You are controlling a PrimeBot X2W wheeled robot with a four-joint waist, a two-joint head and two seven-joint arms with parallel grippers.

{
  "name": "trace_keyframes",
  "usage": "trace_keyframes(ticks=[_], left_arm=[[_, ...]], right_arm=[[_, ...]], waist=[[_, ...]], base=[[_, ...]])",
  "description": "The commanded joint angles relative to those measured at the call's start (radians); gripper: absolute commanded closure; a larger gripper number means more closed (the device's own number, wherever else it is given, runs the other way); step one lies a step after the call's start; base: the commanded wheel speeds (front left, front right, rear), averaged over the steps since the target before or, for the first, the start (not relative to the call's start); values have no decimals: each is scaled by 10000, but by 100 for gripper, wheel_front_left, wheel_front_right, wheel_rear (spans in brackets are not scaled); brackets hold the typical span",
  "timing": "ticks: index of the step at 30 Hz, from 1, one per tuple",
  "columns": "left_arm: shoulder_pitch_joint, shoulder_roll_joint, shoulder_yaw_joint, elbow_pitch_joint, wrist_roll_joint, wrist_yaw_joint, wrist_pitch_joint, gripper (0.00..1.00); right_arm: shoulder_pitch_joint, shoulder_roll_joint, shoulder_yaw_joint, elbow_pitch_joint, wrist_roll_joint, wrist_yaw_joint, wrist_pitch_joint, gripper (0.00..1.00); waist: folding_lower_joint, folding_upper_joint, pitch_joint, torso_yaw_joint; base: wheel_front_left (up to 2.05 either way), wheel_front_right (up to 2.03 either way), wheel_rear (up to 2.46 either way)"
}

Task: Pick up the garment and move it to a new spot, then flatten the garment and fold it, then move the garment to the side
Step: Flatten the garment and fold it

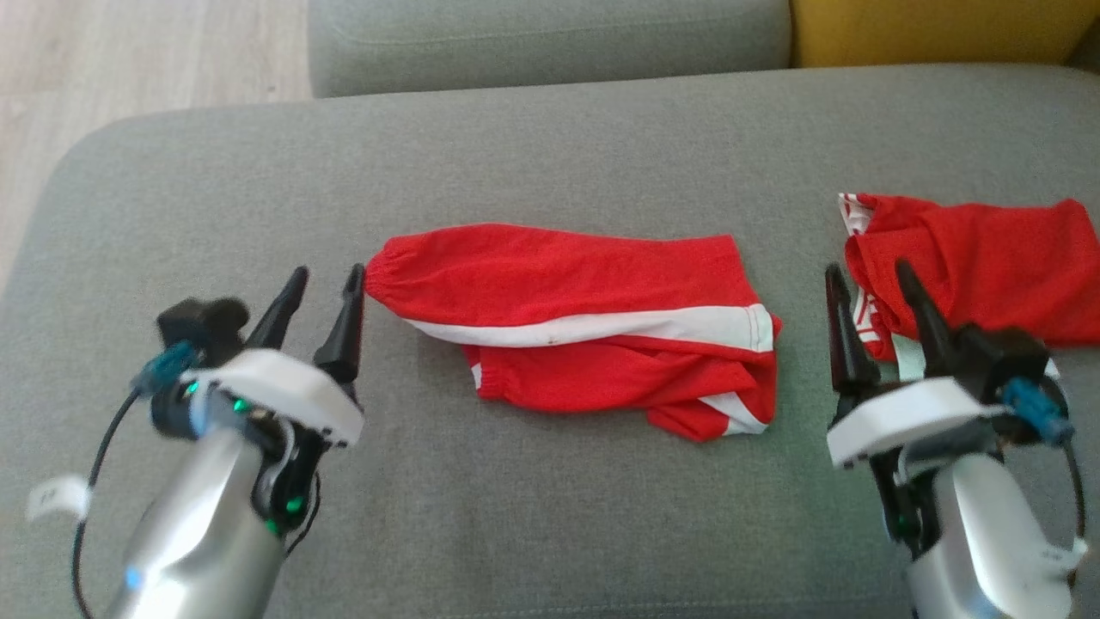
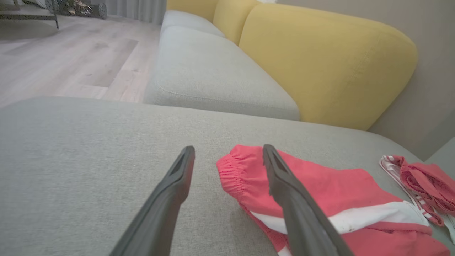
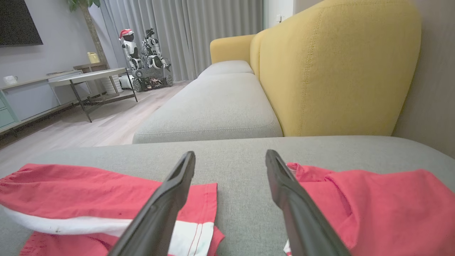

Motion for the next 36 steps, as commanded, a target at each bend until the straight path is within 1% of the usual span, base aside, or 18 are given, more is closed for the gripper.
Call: trace_keyframes(ticks=[1,4,6,10,15,23,31,36], left_arm=[[231,335,790,-929,161,223,-120,0],[1099,271,1344,-1966,433,440,-121,0],[1635,116,1669,-2574,557,571,-122,0],[2370,-217,1954,-3316,768,635,-122,0],[2537,-382,1942,-3456,1026,560,-123,0],[2386,-585,1940,-3267,1240,350,-123,0],[2336,-699,2048,-3100,1387,203,-123,0],[2301,-756,2118,-3015,1450,145,-124,0]], right_arm=[[67,-16,176,-363,65,19,59,0],[308,-16,161,-326,131,19,176,0],[379,-16,164,-266,214,19,287,0],[306,-16,144,-87,363,19,512,0],[47,-16,343,265,668,19,861,0],[-415,-16,967,1153,1678,19,1374,0],[-696,-16,1120,1810,2202,19,1389,0],[-827,-16,1345,1991,2459,19,1337,0]], waist=[[0,0,-94,103],[0,0,-111,205],[0,0,-70,265],[0,0,90,405],[0,0,262,522],[0,0,617,701],[0,0,749,734],[0,0,746,699]], base=[[0,0,0],[0,0,0],[0,0,0],[0,0,0],[0,0,0],[0,0,0],[0,0,0],[0,0,0]])
